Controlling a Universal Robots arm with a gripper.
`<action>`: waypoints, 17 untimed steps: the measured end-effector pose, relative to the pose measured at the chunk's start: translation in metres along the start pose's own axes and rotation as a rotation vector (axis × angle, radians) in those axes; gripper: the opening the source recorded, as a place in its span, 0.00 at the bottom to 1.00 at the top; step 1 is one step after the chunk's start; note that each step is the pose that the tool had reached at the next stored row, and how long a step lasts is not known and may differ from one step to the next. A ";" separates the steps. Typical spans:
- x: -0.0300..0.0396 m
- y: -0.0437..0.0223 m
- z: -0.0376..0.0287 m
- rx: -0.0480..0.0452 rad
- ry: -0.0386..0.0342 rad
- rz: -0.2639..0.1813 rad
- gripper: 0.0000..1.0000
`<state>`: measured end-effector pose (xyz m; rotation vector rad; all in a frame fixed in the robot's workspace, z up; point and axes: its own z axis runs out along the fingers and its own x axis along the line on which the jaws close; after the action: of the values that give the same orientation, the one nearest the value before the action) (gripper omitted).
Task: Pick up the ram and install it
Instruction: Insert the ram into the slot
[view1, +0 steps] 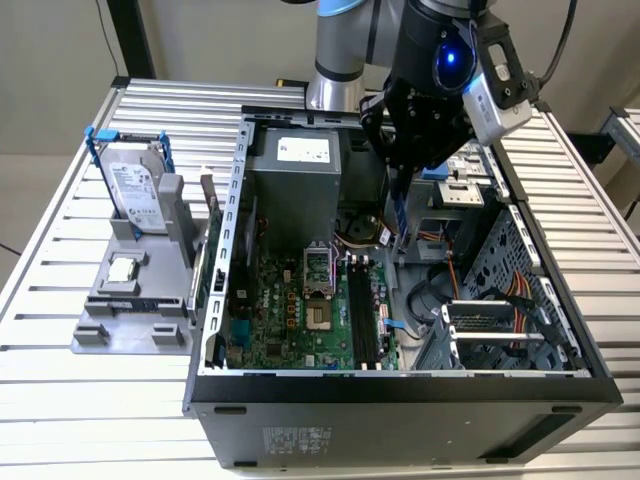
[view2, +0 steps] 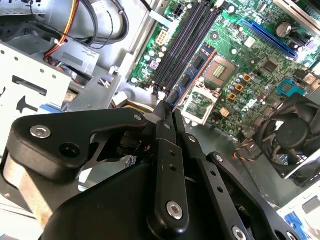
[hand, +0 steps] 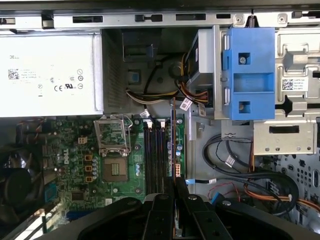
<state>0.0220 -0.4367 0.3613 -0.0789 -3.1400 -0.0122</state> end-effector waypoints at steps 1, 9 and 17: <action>0.0000 0.0000 0.0003 0.0000 0.0000 0.000 0.00; 0.0000 0.0000 0.0028 0.0002 0.0000 0.000 0.00; 0.0000 0.0000 0.0048 0.0002 -0.0001 0.000 0.00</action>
<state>0.0220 -0.4367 0.3565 -0.0789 -3.1401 -0.0119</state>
